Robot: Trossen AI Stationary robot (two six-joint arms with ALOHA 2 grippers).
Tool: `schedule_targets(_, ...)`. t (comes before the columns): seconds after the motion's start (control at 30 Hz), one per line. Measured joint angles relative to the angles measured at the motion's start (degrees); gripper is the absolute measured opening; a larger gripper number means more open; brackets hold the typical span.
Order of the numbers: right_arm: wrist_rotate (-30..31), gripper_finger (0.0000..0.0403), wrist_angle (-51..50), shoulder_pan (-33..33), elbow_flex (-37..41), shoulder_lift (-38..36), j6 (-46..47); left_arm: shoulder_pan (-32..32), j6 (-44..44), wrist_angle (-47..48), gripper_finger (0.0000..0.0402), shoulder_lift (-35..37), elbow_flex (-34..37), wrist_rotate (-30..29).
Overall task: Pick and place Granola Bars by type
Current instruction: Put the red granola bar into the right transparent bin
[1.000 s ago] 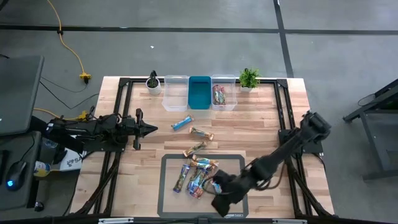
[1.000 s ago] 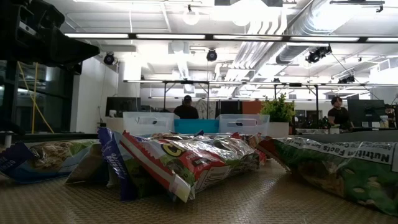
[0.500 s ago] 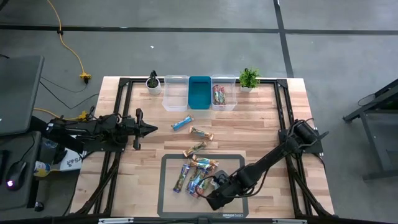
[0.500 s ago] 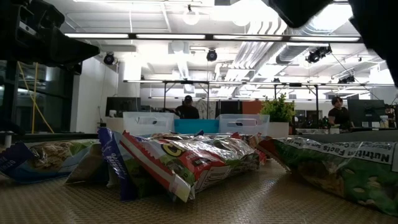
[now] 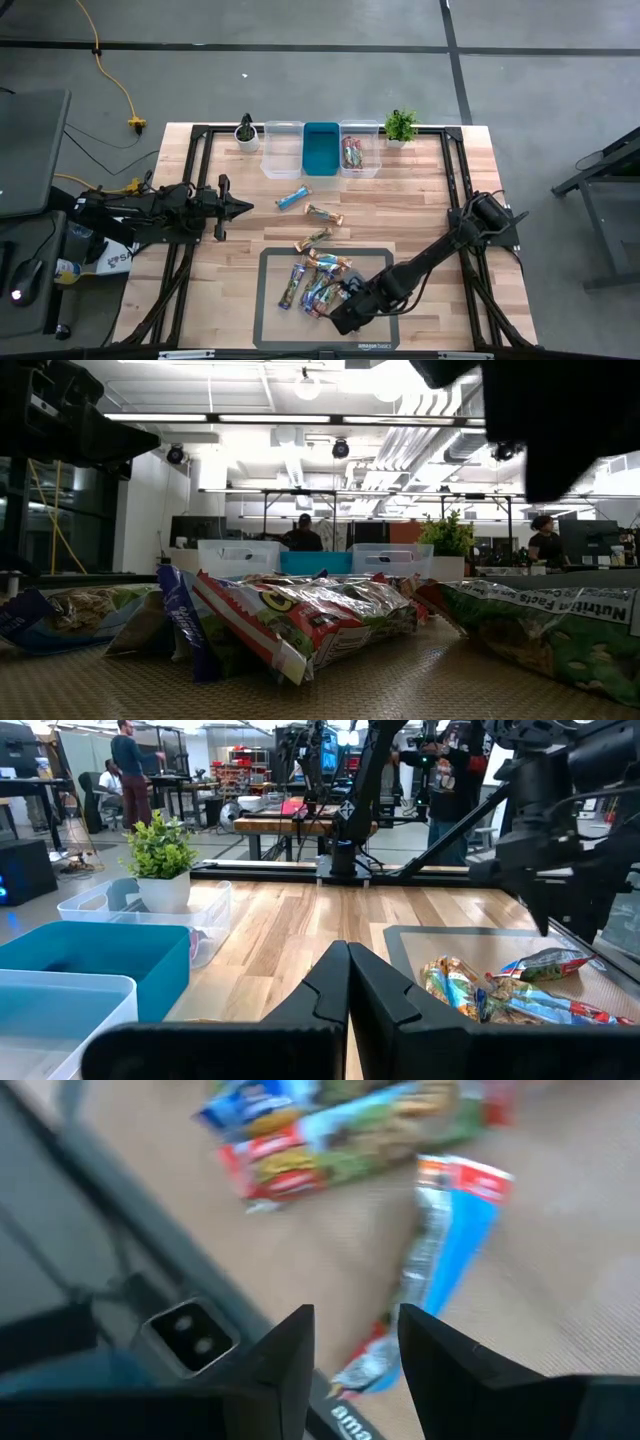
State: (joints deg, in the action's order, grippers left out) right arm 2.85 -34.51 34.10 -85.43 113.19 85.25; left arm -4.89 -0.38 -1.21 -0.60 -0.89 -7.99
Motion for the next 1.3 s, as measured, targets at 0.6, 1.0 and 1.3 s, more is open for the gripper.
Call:
schedule_targets(0.6,2.97,0.0130,-1.51,-2.35,0.00,0.07,0.07,0.00,0.00,-0.02,0.0001,0.00,0.00,0.00)
schedule_targets(1.0,-0.40,0.0163,-5.43,-2.22,0.00,0.91,-0.70,0.00,0.01,-0.02,0.0001,0.00,-0.01,0.00)
schedule_targets(1.3,-1.22,0.0233,-3.79,-1.80,0.00,3.87,-0.35,-0.01,0.01,-0.01,0.0001,0.00,-0.01,-0.03)
